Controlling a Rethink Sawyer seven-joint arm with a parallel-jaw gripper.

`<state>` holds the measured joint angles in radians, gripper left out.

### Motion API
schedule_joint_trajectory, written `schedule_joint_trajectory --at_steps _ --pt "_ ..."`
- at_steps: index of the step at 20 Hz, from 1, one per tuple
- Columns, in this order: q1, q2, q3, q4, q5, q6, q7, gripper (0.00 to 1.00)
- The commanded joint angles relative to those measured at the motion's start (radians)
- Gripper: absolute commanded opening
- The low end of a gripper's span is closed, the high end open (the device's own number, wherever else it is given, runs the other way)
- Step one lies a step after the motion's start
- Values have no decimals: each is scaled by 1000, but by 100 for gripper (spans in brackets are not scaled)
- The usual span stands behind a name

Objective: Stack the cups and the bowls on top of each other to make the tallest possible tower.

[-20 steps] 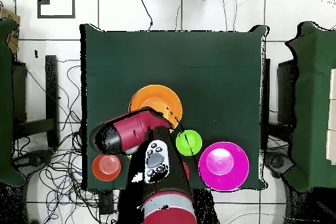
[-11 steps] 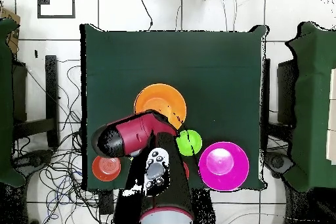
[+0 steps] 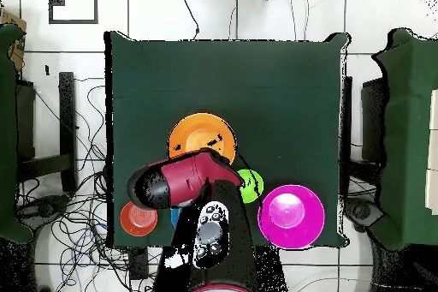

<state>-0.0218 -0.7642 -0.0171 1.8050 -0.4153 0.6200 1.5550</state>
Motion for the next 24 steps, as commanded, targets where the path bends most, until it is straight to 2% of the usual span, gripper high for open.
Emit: schedule_joint_trajectory --at_steps 1,3,7,11,12,14,17,19,21,24 --pt "24 25 5 62 11 -66 188 100" --pt "13 20 24 64 6 -59 144 100" --pt "-3 -28 58 129 59 -7 118 100" --pt "-30 -140 121 215 179 131 57 100" --pt "-44 -183 141 231 218 202 20 100" --pt "-60 -229 154 244 253 272 -23 100" --pt "-73 -265 161 250 275 317 -55 100" --pt "-90 -285 166 253 278 328 -81 100" --pt "-114 -269 161 246 241 282 -108 100" --pt "-174 -162 172 235 153 117 -129 100"
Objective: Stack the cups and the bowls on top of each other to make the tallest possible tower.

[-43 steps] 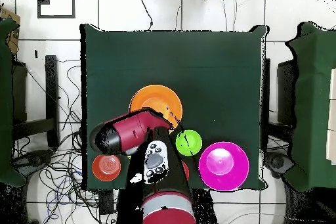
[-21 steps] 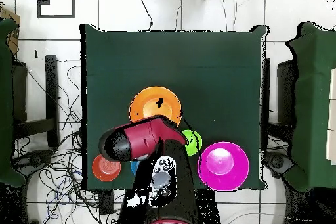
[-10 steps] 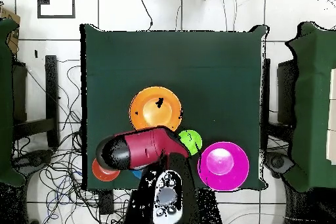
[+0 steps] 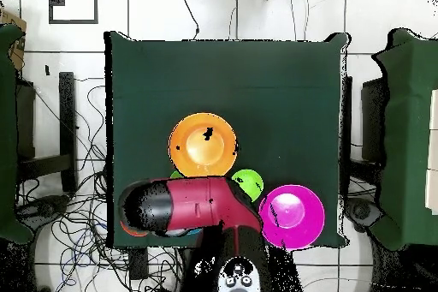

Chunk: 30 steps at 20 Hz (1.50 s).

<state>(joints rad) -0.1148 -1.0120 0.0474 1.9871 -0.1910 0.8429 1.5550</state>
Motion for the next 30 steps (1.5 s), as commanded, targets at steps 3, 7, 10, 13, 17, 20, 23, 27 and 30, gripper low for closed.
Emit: schedule_joint_trajectory --at_steps 3,7,10,13,17,20,23,27,30 --pt "-103 119 124 40 -105 -160 -121 100" --pt "-118 163 140 14 -147 -220 -94 100" --pt "-122 186 137 -11 -192 -267 -76 100" --pt "-151 164 150 -7 -203 -230 -105 100" --pt "-192 153 176 9 -221 -212 -134 100" --pt "-233 137 205 32 -224 -189 -169 100" --pt "-298 55 269 92 -174 -104 -244 100" --pt "-375 -50 342 159 -129 -17 -312 100" --pt "-417 -44 380 160 -162 -16 -315 100"
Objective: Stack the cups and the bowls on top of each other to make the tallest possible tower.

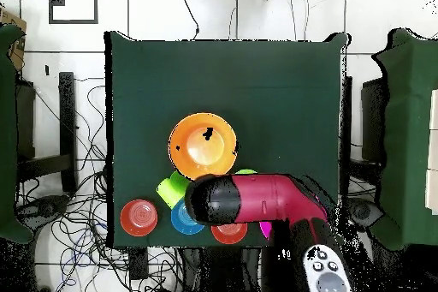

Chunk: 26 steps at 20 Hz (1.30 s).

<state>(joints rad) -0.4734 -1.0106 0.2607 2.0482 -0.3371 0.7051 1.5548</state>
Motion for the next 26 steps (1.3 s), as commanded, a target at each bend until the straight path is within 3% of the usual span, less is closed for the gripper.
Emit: schedule_joint_trajectory --at_steps 1,9,18,26 --pt "-68 -38 175 96 -26 121 -311 100" --pt "-87 24 223 80 -99 71 -217 100" --pt "-98 120 233 23 -236 15 -182 100" --pt "-78 179 246 -7 -275 -3 -103 100"
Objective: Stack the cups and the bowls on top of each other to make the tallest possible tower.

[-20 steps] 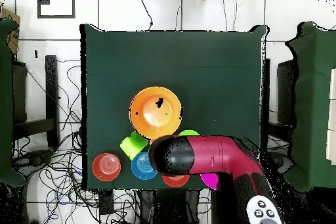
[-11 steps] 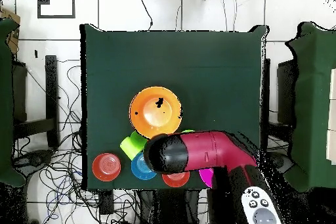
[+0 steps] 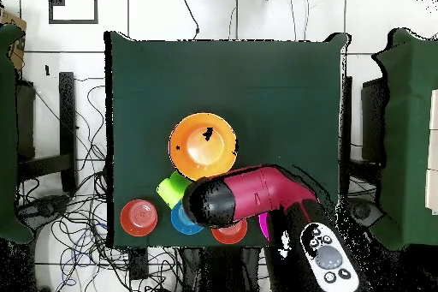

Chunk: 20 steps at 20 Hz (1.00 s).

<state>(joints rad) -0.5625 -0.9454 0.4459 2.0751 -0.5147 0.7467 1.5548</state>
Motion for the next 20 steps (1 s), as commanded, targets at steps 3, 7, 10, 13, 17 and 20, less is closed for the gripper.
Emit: schedule_joint_trajectory --at_steps 3,7,10,13,17,20 --pt "58 134 41 -37 -105 -79 -18 100" --pt "132 122 12 -14 -75 -106 100 100" --pt "185 145 -19 -19 -67 -150 166 100" --pt "202 156 -38 -33 -64 -158 160 100" --pt "209 178 -60 -43 -73 -186 144 100" --pt "219 179 -70 -43 -63 -194 144 100"
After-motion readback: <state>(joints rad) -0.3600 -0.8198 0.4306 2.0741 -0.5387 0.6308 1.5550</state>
